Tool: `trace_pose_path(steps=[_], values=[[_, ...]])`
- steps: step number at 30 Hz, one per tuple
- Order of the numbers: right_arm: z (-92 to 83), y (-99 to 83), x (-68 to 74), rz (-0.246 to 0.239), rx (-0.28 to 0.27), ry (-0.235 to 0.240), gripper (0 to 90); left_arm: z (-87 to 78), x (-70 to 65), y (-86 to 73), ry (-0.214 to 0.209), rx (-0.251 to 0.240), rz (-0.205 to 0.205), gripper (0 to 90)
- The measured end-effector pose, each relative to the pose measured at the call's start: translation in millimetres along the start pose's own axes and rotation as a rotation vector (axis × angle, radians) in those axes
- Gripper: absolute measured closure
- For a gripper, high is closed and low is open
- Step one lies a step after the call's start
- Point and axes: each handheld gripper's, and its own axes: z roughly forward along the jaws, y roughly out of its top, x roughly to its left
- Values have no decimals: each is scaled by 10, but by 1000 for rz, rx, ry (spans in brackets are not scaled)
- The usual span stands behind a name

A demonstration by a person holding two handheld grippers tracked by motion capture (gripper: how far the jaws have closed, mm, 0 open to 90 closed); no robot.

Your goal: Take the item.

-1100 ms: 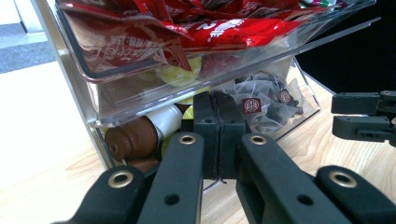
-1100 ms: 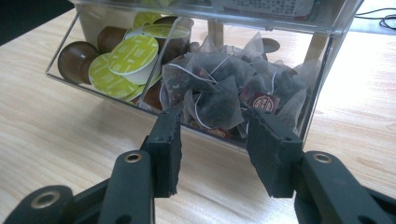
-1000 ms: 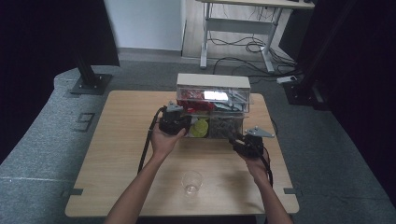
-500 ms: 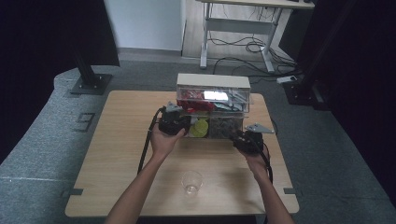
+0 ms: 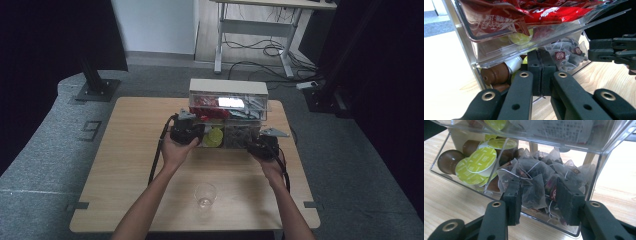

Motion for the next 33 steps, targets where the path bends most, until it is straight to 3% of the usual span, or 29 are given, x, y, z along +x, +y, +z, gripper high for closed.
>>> trace_pose_path(steps=[3, 9, 12, 18, 20, 27, 33], values=[[63, -26, -9, 13, 8, -2, 559, 1, -1, 2, -1, 1, -2, 889], [193, -74, 6, -15, 38, -41, 560, -1, -17, 9, 3, 6, 14, 887], [221, -86, 0, 2, 41, -30, 565, 0, -17, 9, 2, 6, 13, 887], [236, -89, -31, 13, 56, -24, 647, 1, -52, 10, 13, 7, 32, 885], [244, -99, -54, 31, 69, -2, 671, -1, -62, 15, 13, 6, 34, 885], [277, -117, -91, 59, 96, 46, 873, 0, -59, 16, 11, 5, 35, 885], [251, -99, -108, 73, 82, 65, 892, 0, -55, 14, 10, 4, 33, 885]])
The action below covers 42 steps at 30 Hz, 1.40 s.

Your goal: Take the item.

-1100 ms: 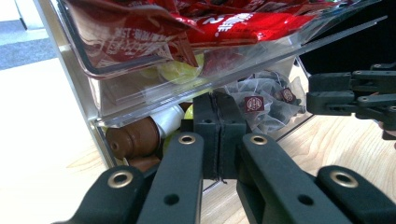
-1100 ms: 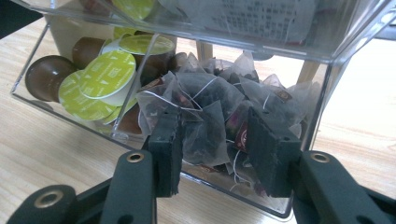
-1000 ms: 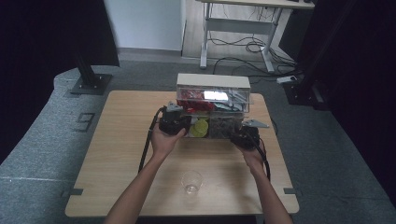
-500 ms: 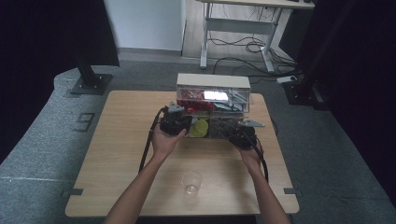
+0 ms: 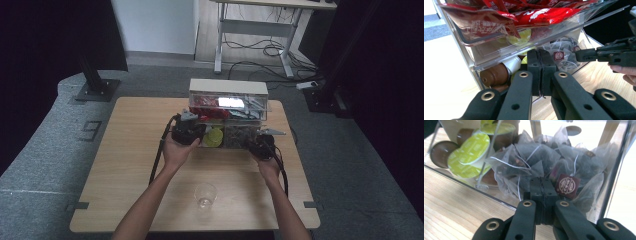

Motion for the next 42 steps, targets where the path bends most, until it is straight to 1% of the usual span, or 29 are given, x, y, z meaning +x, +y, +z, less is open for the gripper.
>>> trace_pose_path(steps=[10, 17, 19, 25, 36, 42], values=[[-177, 110, 67, -18, -98, 7, 892, 1, 13, -15, 2, -1, -6, 883], [-302, 172, 79, -13, -148, 7, 893, 1, 9, -17, 3, -1, -7, 881], [-346, 198, 88, -20, -162, 5, 893, -1, 10, -17, 2, -2, -8, 882], [-425, 236, 107, -28, -176, 10, 893, -10, 2, -14, 2, -4, -10, 882], [-498, 217, 116, -24, -189, 26, 893, -17, -1, 3, 1, -1, -5, 883], [-544, 200, 133, -30, -195, 37, 893, -21, -5, 5, 0, 0, -5, 882]])
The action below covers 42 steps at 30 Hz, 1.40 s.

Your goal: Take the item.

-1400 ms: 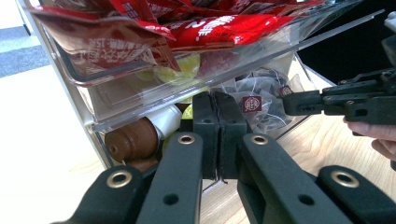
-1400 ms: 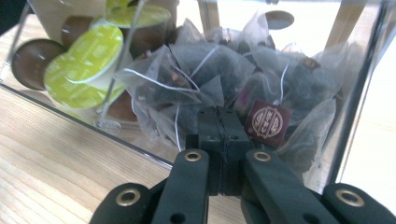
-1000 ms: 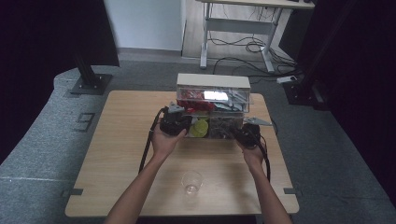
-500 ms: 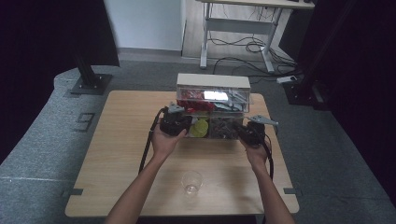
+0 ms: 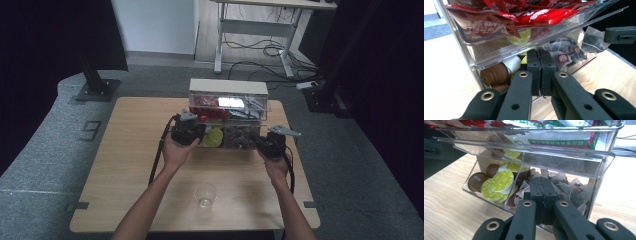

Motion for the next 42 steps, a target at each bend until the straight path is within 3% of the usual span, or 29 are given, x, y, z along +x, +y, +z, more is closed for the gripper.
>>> trace_pose_path(steps=[18, 42], values=[[-198, -12, 136, -9, -50, 70, 893, 22, 9, 4, 3, 9, -2, 881], [-356, -207, 219, 9, -84, 130, 893, 35, 8, -4, 4, 12, -3, 879]])
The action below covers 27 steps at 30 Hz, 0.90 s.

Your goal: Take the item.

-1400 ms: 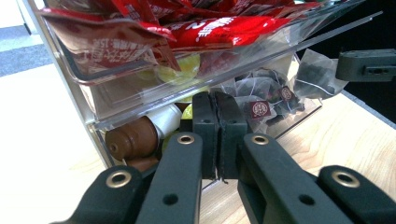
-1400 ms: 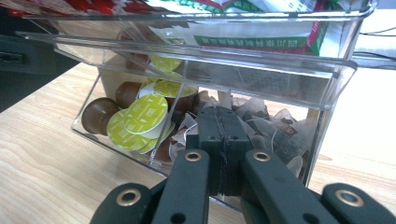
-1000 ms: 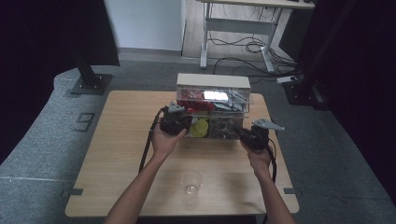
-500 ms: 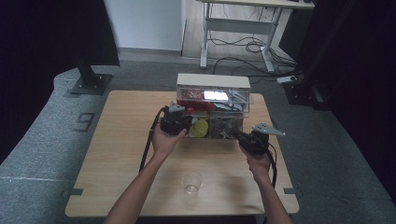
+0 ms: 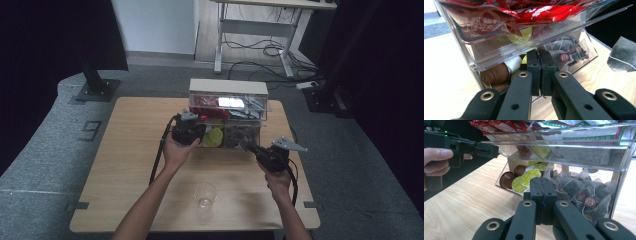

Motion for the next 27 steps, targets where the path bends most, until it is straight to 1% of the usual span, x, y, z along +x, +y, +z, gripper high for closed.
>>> trace_pose_path(steps=[7, 13, 18, 21, 27], values=[[-51, -61, 28, 11, -13, 21, 893, 3, -7, 0, 3, 0, 2, 879], [-80, -81, 78, 7, -13, 40, 893, 9, -15, -3, 2, 0, 0, 878], [-96, -101, 134, 5, -16, 56, 893, 12, -16, -3, 0, 1, 0, 878], [-100, -113, 167, -7, -16, 61, 893, 9, -12, 0, 1, 1, 1, 878], [-102, -145, 257, -14, -16, 86, 893, 3, -7, 1, 3, 3, 1, 878]])
